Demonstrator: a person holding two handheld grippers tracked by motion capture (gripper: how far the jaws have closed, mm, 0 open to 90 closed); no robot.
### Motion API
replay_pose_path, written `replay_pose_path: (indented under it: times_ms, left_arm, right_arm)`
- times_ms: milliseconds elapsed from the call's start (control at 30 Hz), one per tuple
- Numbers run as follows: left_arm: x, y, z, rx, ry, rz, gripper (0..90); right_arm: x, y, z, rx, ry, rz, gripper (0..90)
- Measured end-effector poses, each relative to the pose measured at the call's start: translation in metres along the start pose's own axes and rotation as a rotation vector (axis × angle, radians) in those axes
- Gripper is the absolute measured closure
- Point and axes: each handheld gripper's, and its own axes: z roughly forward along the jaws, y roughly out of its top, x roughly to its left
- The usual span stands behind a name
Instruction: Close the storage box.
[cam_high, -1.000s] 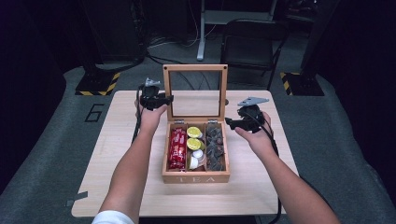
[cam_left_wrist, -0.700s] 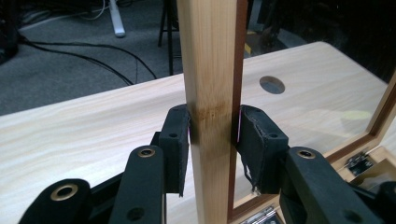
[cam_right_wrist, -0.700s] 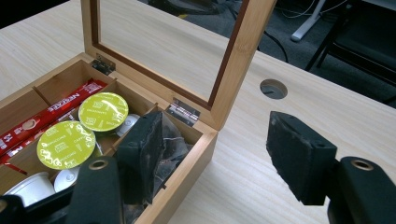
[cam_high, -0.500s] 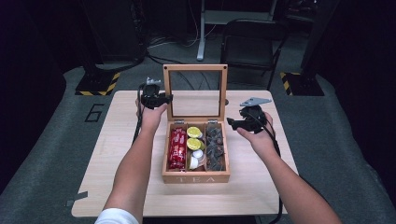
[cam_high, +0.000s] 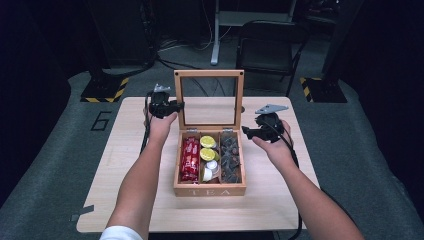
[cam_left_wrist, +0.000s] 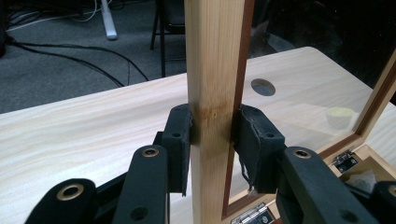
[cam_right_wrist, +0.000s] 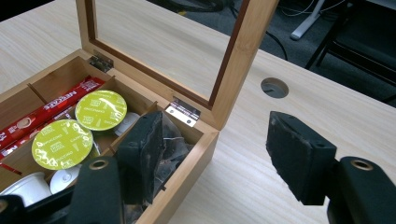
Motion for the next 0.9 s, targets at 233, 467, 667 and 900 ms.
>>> replay_pose_path:
  times_ms: [233,467,667,900]
  left_arm:
    - [-0.003,-0.004,-0.009,-0.012,-0.004,0.053,65.6]
    - [-0.009,-0.009,-0.018,-0.028,-0.008,0.069,65.3]
    - [-0.010,-0.016,-0.024,-0.052,-0.023,0.066,64.5]
    - [-0.011,-0.020,-0.030,-0.055,-0.041,0.080,63.8]
  right_arm:
    - [0.008,0.007,0.009,-0.006,0.010,-0.020,36.0]
    - [0.004,0.012,0.017,-0.007,-0.004,0.000,36.2]
    - [0.001,0.021,0.019,-0.029,-0.043,0.008,39.6]
    - [0.000,0.032,0.024,-0.044,-0.057,0.019,41.6]
